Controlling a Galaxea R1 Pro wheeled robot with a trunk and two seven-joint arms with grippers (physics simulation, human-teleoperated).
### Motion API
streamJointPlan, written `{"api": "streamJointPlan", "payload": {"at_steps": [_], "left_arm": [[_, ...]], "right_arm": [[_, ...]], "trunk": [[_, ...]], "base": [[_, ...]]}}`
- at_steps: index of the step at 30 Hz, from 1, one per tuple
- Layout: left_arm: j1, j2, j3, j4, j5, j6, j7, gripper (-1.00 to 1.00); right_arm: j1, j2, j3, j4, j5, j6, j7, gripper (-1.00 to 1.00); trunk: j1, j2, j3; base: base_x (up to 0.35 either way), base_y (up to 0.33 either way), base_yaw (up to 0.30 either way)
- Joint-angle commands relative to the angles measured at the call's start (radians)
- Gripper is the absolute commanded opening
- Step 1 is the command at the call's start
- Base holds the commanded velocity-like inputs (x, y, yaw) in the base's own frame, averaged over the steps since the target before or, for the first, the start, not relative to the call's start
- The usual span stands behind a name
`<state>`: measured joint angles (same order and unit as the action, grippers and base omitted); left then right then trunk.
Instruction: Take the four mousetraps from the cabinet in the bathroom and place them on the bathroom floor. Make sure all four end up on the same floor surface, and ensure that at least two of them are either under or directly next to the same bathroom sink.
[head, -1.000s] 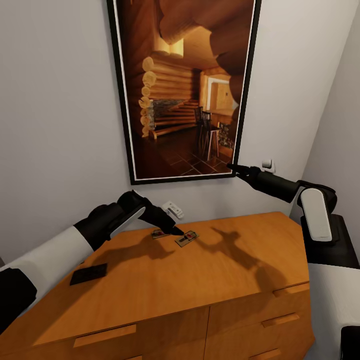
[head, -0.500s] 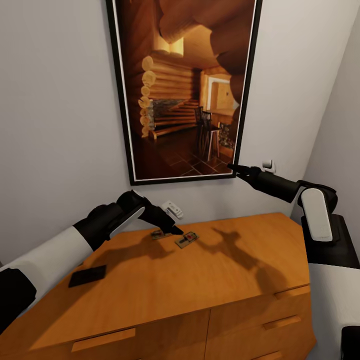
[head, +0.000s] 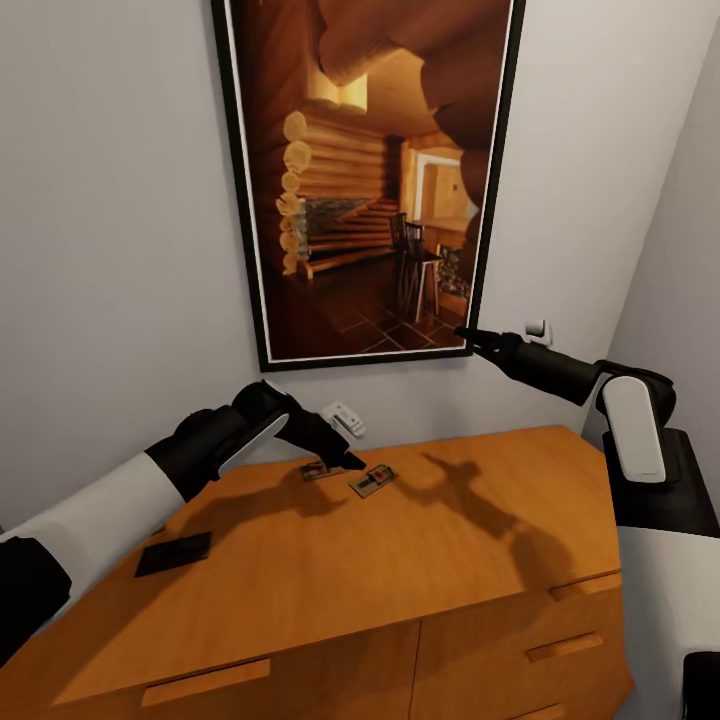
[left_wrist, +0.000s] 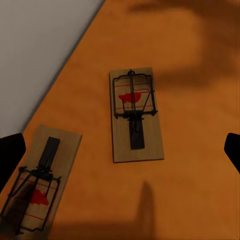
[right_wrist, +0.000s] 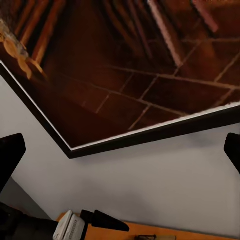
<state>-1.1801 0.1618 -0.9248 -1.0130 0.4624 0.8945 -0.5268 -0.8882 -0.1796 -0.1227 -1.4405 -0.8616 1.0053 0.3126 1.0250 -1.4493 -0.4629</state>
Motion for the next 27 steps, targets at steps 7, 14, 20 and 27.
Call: {"api": "streamJointPlan", "payload": {"at_steps": [7,14,20,27], "left_arm": [[-0.001,0.001,-0.002,0.001,0.001,0.006,-0.002,1.0],[-0.001,0.006,-0.001,0.003,0.001,0.01,-0.004,1.0],[-0.001,0.013,0.0,0.003,0.001,0.011,-0.004,1.0],[-0.001,0.014,0.0,0.002,0.001,0.009,-0.003,1.0]], "right_arm": [[-0.001,0.001,-0.002,0.0,0.009,0.003,0.011,1.0],[0.0,0.005,-0.001,0.0,0.007,0.003,0.011,1.0],[0.0,0.006,0.0,0.001,0.009,0.002,0.011,1.0],[0.0,0.005,-0.001,0.002,0.009,0.001,0.011,1.0]], "trunk": [[0.023,-0.043,-0.02],[0.05,-0.092,-0.042],[0.069,-0.127,-0.058],[0.08,-0.148,-0.067]], "base": [[0.001,0.0,0.0],[0.0,0.0,0.0],[0.0,0.0,0.0],[0.0,0.0,0.0]]}}
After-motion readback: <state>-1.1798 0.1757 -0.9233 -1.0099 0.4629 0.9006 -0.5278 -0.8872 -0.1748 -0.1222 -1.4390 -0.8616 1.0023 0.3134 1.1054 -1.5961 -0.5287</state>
